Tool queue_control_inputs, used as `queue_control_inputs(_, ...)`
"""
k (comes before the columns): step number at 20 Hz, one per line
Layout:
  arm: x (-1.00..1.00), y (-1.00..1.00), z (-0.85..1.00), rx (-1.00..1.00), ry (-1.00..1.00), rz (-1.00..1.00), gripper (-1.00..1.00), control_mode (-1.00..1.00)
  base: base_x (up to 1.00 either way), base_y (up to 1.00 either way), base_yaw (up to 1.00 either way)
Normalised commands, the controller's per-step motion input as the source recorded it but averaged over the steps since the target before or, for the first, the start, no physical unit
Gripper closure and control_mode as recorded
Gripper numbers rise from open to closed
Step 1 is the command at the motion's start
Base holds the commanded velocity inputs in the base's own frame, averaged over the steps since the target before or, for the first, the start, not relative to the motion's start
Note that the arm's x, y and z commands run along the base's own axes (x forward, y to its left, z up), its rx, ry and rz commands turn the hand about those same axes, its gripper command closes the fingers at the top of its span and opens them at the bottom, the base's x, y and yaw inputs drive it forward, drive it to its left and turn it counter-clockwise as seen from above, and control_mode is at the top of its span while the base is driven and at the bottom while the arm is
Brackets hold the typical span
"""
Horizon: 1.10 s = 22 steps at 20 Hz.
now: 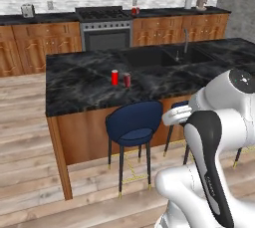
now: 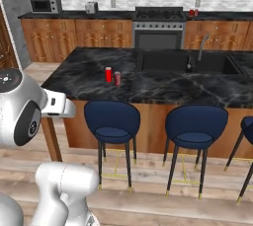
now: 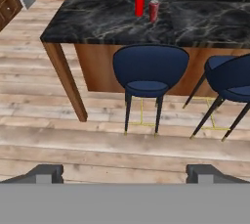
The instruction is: Four empty soda cans are scattered around the kitchen. Gather all the cans and cluster them next to the stove for recycling.
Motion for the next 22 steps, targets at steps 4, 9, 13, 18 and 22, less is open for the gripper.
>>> queue_control_inputs(4,0.00,0.00,0.00,0.00,0.00,0.00,-1.00,1.00,0.29,0.00,0.00)
queue_control_inputs(9,0.00,0.00,0.00,0.00,0.00,0.00,-1.00,1.00,0.46,0.00,0.00)
queue_control_inputs(13,0.00,0.00,0.00,0.00,0.00,0.00,-1.00,1.00,0.53,-0.01,0.00)
queue_control_inputs(18,0.00,0.00,0.00,0.00,0.00,0.00,-1.00,1.00,0.49,-0.03,0.00)
queue_control_inputs(22,0.00,0.00,0.00,0.00,0.00,0.00,-1.00,1.00,0.44,-0.03,0.00)
